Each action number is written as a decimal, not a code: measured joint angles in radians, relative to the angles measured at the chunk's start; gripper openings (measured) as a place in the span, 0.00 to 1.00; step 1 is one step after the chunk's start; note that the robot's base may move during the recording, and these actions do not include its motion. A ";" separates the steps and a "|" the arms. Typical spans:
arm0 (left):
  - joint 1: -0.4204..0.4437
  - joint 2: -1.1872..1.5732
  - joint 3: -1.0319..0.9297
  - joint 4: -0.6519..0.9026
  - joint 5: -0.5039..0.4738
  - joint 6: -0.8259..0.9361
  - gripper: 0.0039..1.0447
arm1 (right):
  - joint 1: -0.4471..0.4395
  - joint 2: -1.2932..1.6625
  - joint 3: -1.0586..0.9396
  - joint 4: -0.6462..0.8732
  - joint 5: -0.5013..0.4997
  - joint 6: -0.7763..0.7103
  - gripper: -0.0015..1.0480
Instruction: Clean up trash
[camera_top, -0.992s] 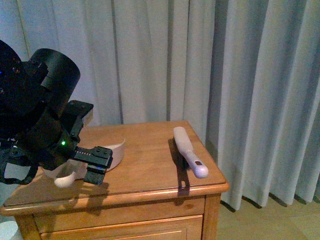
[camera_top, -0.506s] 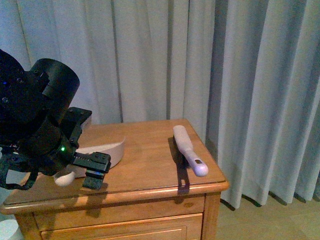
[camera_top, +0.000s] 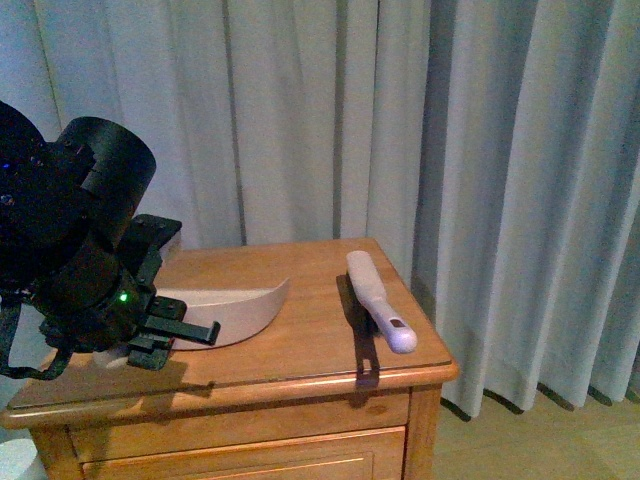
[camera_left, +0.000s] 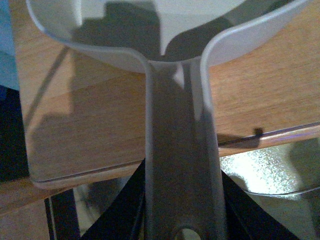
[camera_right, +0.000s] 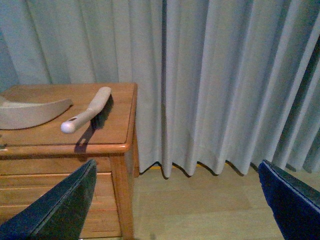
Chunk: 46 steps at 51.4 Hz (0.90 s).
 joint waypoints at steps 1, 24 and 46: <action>0.000 0.000 0.000 0.000 0.000 0.000 0.27 | 0.000 0.000 0.000 0.000 0.000 0.000 0.93; 0.013 -0.032 -0.006 0.022 0.021 -0.008 0.27 | 0.000 0.000 0.000 0.000 0.000 0.000 0.93; 0.115 -0.440 -0.215 0.257 0.099 0.025 0.26 | 0.000 0.000 0.000 0.000 0.000 0.000 0.93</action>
